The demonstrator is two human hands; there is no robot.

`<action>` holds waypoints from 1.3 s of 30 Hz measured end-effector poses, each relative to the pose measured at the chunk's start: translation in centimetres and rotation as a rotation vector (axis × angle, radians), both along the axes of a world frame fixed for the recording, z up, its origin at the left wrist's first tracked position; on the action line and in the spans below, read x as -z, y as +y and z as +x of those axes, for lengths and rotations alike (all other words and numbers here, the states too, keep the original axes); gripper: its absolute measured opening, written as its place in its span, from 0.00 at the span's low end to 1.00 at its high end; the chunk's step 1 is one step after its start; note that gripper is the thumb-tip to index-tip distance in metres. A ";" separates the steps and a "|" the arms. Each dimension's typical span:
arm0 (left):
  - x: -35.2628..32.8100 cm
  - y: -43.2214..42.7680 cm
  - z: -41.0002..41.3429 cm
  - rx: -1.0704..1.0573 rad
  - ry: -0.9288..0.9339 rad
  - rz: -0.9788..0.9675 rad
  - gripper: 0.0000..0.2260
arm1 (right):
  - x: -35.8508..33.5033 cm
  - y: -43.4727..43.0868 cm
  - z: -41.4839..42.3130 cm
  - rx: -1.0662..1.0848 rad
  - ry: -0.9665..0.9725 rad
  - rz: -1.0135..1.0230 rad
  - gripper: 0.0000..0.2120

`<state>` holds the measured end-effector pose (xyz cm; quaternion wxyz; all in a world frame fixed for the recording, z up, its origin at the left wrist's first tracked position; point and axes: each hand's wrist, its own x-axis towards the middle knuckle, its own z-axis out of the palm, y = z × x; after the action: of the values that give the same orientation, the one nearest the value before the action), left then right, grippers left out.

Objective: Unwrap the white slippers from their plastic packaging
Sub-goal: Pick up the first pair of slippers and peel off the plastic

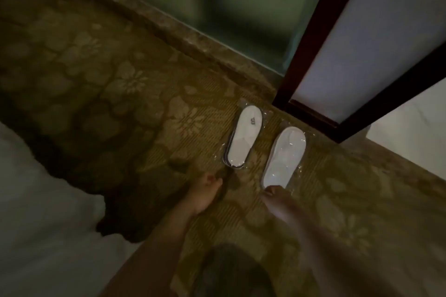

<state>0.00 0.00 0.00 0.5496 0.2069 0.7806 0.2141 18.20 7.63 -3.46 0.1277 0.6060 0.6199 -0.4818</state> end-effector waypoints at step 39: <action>17.2 10.3 -8.1 0.007 0.098 0.297 0.27 | 17.4 9.8 -13.1 0.622 0.565 -0.231 0.16</action>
<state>-8.11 10.32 -17.22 0.4750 0.2988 0.7654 0.3151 5.15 17.42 -20.87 -0.1315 0.5900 0.3604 -0.7104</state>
